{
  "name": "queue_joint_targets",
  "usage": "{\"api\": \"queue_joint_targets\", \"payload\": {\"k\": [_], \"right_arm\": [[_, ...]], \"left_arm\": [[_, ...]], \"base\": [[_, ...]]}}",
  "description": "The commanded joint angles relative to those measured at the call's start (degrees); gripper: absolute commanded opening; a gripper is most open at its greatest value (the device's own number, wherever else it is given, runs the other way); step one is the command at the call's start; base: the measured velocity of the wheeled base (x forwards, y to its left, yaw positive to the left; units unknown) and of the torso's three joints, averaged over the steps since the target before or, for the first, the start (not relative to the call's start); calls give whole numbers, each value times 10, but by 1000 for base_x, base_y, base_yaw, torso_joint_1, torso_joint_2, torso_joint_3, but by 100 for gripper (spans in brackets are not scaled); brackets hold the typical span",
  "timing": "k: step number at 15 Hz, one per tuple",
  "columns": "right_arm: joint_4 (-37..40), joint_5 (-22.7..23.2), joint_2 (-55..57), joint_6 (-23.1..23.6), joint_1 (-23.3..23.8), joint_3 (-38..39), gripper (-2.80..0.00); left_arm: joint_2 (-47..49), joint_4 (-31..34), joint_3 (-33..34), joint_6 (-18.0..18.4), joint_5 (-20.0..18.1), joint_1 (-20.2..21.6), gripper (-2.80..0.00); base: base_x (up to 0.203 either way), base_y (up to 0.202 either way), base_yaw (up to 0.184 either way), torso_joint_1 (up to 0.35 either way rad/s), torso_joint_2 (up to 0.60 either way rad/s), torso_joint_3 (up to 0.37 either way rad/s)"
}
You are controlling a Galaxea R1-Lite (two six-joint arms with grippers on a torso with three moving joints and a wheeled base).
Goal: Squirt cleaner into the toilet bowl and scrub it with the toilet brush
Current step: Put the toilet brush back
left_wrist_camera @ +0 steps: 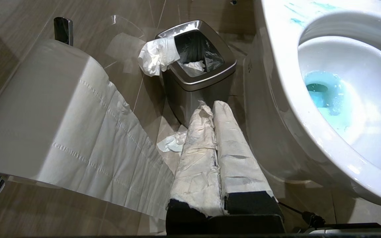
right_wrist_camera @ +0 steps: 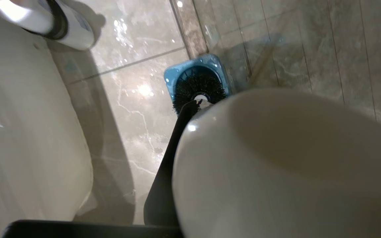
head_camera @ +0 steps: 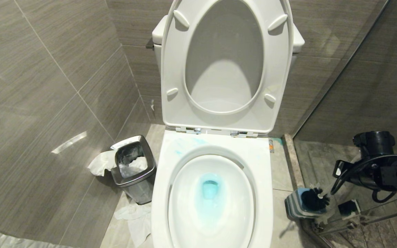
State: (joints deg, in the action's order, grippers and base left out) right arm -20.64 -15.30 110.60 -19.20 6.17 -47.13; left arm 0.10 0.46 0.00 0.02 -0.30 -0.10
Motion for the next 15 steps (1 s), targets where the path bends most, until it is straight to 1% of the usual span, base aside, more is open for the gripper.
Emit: {"api": "queue_joint_targets", "payload": {"k": [1,4,15], "right_arm": [[-2,-1,18,-1,2,-1,-280],[-35,-1,34,6,2,0,-280],[-38,-2,74,15,3,3,-280]], "left_arm": [[0,0,2,0,0,0,-280],[0,0,2,0,0,0,-280],[0,0,2,0,0,0,-280]], "base": [[0,0,0,0,0,0],[0,0,0,0,0,0],[0,0,0,0,0,0]]}}
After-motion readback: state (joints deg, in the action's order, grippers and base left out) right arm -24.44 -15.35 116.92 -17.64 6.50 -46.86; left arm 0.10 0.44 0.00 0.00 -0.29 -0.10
